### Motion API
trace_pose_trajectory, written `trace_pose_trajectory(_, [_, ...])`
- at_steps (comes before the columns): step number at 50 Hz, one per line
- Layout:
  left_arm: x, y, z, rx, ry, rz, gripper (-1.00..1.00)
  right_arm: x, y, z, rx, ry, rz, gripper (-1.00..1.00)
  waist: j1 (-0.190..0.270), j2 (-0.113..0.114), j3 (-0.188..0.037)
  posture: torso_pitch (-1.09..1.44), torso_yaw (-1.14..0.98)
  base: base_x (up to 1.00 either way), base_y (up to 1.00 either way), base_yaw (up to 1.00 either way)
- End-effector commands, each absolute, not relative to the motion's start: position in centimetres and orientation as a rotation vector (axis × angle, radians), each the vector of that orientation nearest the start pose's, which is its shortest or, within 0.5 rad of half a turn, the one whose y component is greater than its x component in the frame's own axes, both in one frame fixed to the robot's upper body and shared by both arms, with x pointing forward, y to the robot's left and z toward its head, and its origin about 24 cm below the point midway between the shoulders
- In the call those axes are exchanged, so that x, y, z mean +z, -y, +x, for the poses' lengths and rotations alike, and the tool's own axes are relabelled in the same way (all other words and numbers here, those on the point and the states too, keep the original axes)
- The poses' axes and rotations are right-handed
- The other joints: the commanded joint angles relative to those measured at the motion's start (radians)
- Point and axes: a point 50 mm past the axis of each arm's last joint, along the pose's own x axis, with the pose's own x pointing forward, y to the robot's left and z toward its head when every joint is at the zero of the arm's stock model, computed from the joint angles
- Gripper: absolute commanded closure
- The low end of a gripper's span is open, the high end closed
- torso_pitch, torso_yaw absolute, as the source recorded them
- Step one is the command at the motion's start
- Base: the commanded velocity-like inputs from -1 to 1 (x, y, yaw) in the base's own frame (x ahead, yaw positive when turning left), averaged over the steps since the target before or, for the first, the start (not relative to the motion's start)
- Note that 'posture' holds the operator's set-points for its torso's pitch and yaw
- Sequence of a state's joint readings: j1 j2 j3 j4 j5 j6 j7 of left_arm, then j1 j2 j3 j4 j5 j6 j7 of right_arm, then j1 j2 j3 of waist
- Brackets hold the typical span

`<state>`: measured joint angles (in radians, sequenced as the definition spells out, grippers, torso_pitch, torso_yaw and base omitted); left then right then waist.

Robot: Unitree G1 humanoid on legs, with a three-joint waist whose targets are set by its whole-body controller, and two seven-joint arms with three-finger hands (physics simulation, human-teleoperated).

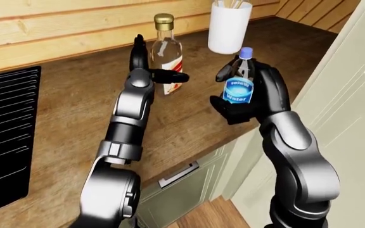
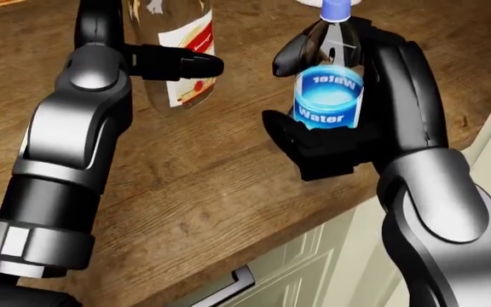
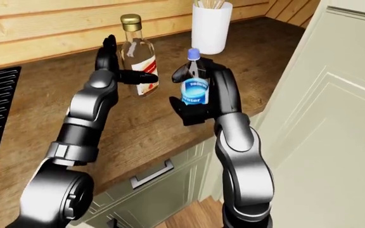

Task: Move the drinks to the dining counter.

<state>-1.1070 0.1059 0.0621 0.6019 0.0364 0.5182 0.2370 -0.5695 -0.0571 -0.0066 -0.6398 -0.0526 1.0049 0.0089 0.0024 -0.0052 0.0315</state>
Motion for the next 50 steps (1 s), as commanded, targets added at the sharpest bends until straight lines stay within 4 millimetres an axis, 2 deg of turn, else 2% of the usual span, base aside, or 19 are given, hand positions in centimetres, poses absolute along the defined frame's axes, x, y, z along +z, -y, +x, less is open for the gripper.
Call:
trace_pose_trajectory(1, [24.7,-11.2,40.7,0.145,0.099,0.172,-1.00,25.0,12.2,26.9,0.079,0.306,-0.096,1.00,0.001,-0.001,-0.031,0.00,0.00,0.00,0.00,0.00])
trace_pose_trajectory(6, [24.1,-11.0,41.0,0.140,0.089,0.174,-0.98,25.0,12.2,26.9,0.079,0.306,-0.096,1.00,-0.001,-0.001,-0.033,0.00,0.00,0.00,0.00,0.00])
trace_pose_trajectory(8, [24.1,-11.0,41.1,0.139,0.086,0.175,-0.40,25.0,12.2,26.9,0.079,0.305,-0.096,1.00,-0.001,-0.001,-0.033,0.00,0.00,0.00,0.00,0.00])
trace_pose_trajectory(10, [24.0,-10.9,41.1,0.139,0.084,0.176,-0.23,24.9,12.2,26.9,0.080,0.305,-0.096,1.00,-0.001,-0.001,-0.032,0.00,0.00,0.00,0.00,0.00])
trace_pose_trajectory(11, [23.9,-10.8,41.2,0.135,0.082,0.177,0.21,24.9,12.2,26.9,0.080,0.305,-0.096,1.00,-0.002,-0.001,-0.032,0.00,0.00,0.00,0.00,0.00])
trace_pose_trajectory(14, [23.9,-10.7,41.3,0.134,0.080,0.178,0.45,24.9,12.2,26.9,0.080,0.304,-0.095,1.00,-0.002,-0.001,-0.031,0.00,0.00,0.00,0.00,0.00])
trace_pose_trajectory(16, [23.9,-10.8,41.3,0.146,0.078,0.181,0.70,24.8,12.3,27.0,0.079,0.303,-0.095,1.00,-0.002,-0.001,-0.031,0.00,0.00,0.00,0.00,0.00])
trace_pose_trajectory(17, [23.8,-10.8,41.4,0.150,0.076,0.183,0.93,24.8,12.2,26.9,0.080,0.304,-0.095,1.00,-0.002,-0.001,-0.031,0.00,0.00,0.00,0.00,0.00])
trace_pose_trajectory(18, [23.7,-10.8,41.4,0.154,0.074,0.184,1.00,24.8,12.2,27.0,0.080,0.303,-0.095,1.00,-0.002,-0.001,-0.031,0.00,0.00,0.00,0.00,0.00])
trace_pose_trajectory(23, [23.2,-11.1,41.4,0.162,0.074,0.194,1.00,24.9,12.3,26.9,0.080,0.304,-0.096,1.00,-0.003,0.001,-0.031,0.00,0.00,0.00,0.00,0.00])
trace_pose_trajectory(27, [24.0,-11.6,40.9,0.160,0.084,0.198,1.00,25.1,12.2,26.8,0.083,0.307,-0.098,1.00,-0.005,0.002,-0.031,0.00,0.00,0.00,0.00,0.00])
trace_pose_trajectory(33, [26.0,-12.3,38.8,0.137,0.115,0.217,1.00,25.9,12.0,26.5,0.094,0.320,-0.096,1.00,-0.009,0.007,-0.025,0.00,0.00,0.00,0.00,0.00])
trace_pose_trajectory(39, [26.9,-13.1,36.4,0.121,0.140,0.208,1.00,26.2,11.8,26.3,0.099,0.324,-0.092,1.00,-0.009,0.008,-0.018,0.00,0.00,0.00,0.00,0.00])
trace_pose_trajectory(44, [27.1,-13.0,35.8,0.108,0.147,0.217,1.00,26.2,11.8,26.4,0.095,0.329,-0.092,1.00,-0.006,0.008,-0.015,0.00,0.00,0.00,0.00,0.00])
trace_pose_trajectory(45, [27.2,-13.1,35.8,0.110,0.149,0.218,1.00,26.3,11.8,26.4,0.093,0.330,-0.092,1.00,-0.006,0.014,-0.023,0.00,0.00,-0.36,0.18,0.00])
trace_pose_trajectory(46, [27.3,-13.1,35.7,0.111,0.151,0.218,1.00,26.3,11.8,26.5,0.088,0.331,-0.091,1.00,0.000,-0.001,-0.054,0.00,0.00,-0.65,0.38,0.00])
trace_pose_trajectory(48, [27.3,-13.2,35.4,0.111,0.155,0.211,1.00,26.3,11.8,26.5,0.086,0.329,-0.087,1.00,0.010,-0.057,-0.045,0.00,0.00,-0.84,0.52,0.00])
trace_pose_trajectory(49, [27.2,-13.2,35.3,0.110,0.155,0.211,1.00,26.2,11.8,26.5,0.086,0.329,-0.088,1.00,0.008,-0.067,-0.048,0.00,0.00,-0.91,0.55,0.00])
trace_pose_trajectory(50, [27.2,-13.2,35.3,0.110,0.154,0.212,1.00,26.3,11.8,26.5,0.087,0.330,-0.087,1.00,0.014,-0.066,-0.048,0.00,0.00,-0.92,0.56,0.00])
